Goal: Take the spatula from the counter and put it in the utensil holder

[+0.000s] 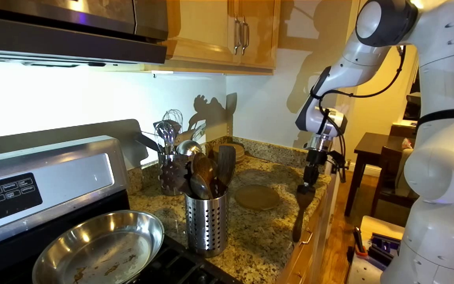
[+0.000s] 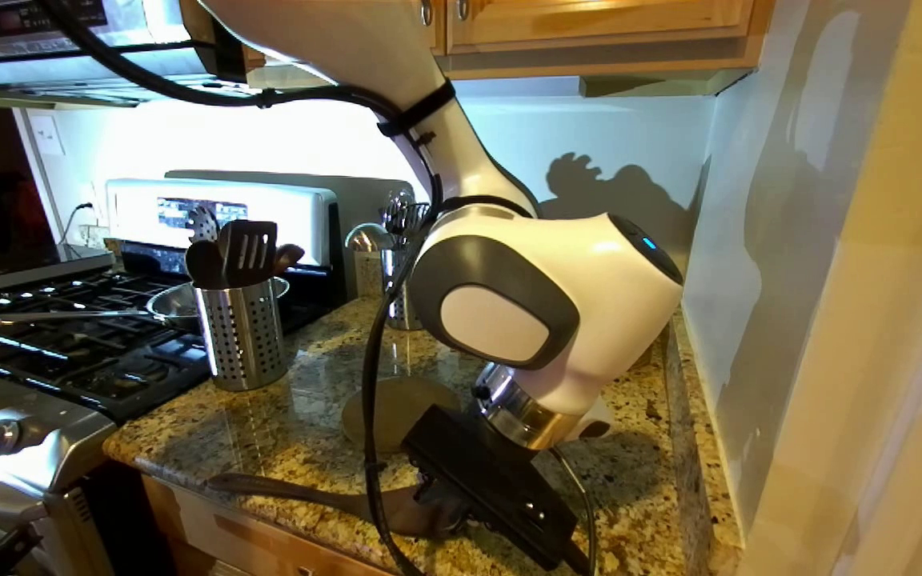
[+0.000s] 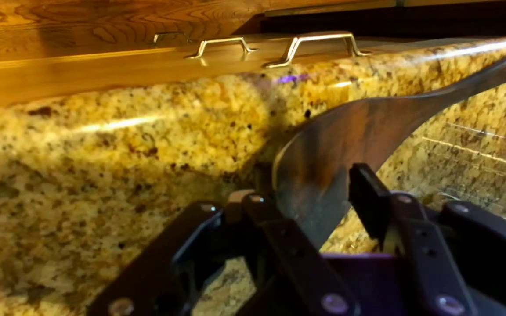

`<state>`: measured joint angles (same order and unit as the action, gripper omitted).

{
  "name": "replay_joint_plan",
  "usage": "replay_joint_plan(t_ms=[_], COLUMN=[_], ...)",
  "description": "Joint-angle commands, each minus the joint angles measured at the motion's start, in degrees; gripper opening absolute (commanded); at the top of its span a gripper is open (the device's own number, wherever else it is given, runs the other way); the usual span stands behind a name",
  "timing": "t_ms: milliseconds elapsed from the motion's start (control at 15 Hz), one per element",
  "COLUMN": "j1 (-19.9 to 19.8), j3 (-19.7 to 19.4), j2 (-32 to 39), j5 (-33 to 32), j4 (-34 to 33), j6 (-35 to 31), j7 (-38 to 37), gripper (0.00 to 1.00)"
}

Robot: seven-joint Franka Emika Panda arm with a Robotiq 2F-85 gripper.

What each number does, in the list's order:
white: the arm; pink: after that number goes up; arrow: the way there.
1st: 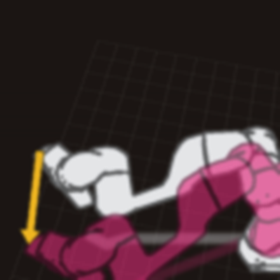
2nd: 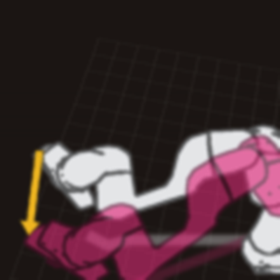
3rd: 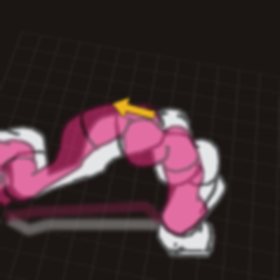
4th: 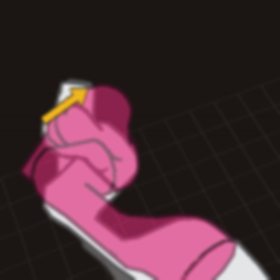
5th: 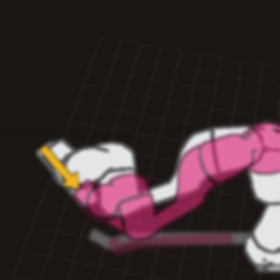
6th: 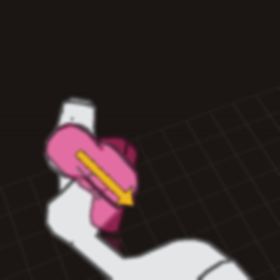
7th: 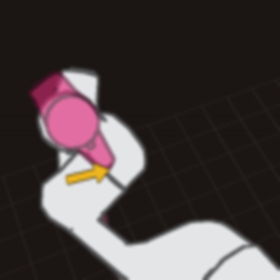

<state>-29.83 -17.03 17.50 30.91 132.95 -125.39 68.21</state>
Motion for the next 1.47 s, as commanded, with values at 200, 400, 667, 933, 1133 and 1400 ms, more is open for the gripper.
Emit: replay_joint_plan(t_ms=[200, 400, 667, 933, 1133, 1400], j1=[-1.7, -2.2, -2.6, -2.8, -2.6, -2.4], j3=[0.1, 0.0, -0.1, 0.0, -0.1, -0.1], j2=[0.8, 1.2, 1.5, 2.0, 2.4, 3.1], j5=[2.9, 3.9, 5.1, 7.5, 9.1, 9.7], j4=[-1.6, -2.3, -2.9, -3.4, -3.9, -4.7], j6=[3.0, 5.4, 9.5, 12.9, 15.4, 17.4], j7=[1.4, 1.5, 1.4, 2.1, 2.3, 2.3], gripper=[0.10, 0.09, 0.07, 0.08, 0.07, 0.06])
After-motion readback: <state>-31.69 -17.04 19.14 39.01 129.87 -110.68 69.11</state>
